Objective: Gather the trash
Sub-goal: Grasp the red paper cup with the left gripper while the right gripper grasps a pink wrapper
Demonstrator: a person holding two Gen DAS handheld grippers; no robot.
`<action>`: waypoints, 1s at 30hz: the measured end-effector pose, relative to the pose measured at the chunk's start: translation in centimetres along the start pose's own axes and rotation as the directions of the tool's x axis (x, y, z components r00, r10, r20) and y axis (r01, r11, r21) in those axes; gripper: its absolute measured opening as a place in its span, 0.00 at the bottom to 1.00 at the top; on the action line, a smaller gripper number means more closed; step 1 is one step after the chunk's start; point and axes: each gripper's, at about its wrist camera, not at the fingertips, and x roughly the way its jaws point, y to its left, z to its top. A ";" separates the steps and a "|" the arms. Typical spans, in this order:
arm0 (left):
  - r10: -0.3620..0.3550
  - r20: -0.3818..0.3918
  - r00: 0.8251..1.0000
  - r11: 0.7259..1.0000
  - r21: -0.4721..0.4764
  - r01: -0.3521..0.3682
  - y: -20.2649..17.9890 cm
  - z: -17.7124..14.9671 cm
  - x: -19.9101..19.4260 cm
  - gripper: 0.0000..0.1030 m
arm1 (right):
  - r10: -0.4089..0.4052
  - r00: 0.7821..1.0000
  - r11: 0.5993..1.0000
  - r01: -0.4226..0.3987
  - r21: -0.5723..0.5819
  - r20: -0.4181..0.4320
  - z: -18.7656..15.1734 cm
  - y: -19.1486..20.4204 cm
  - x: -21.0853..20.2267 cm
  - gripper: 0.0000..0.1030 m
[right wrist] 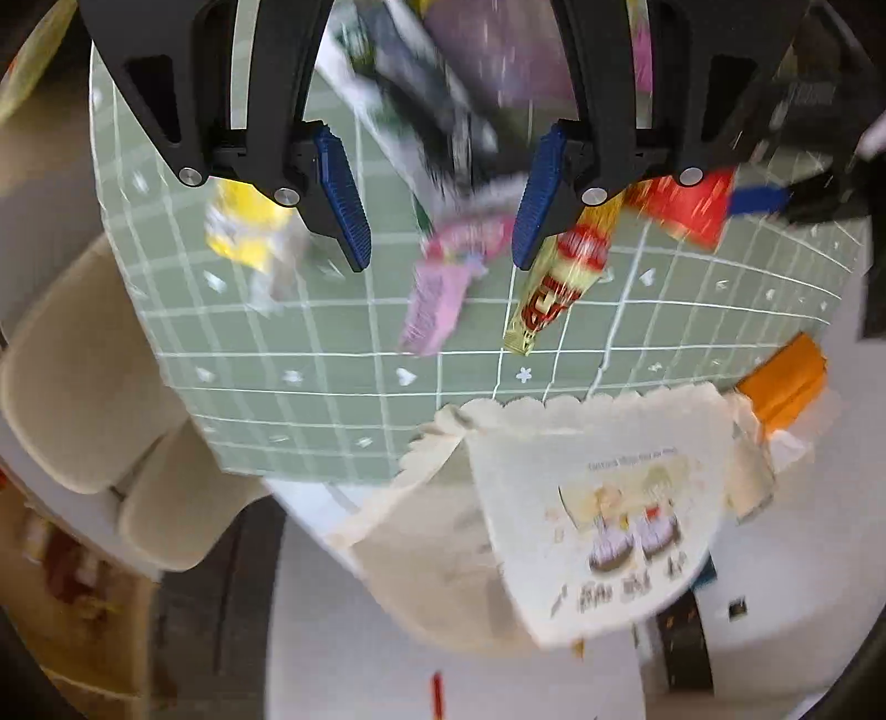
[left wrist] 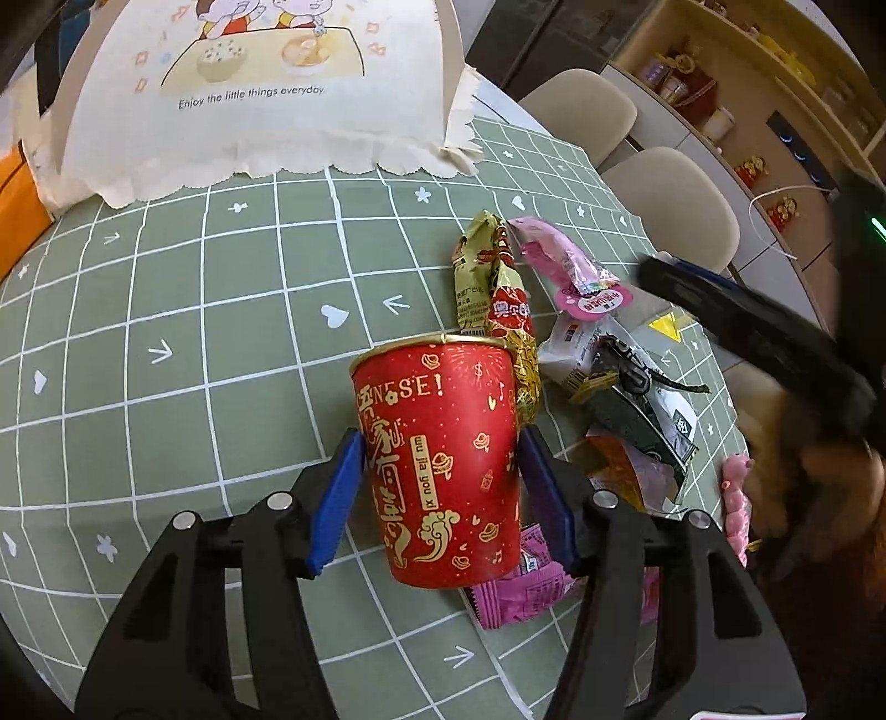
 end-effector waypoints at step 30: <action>-0.101 0.106 0.989 0.991 0.100 0.091 -5.7 -1.8 -5.7 0.52 | -0.071 0.980 0.986 0.041 0.162 0.186 -9.9 -2.7 -16.1 0.23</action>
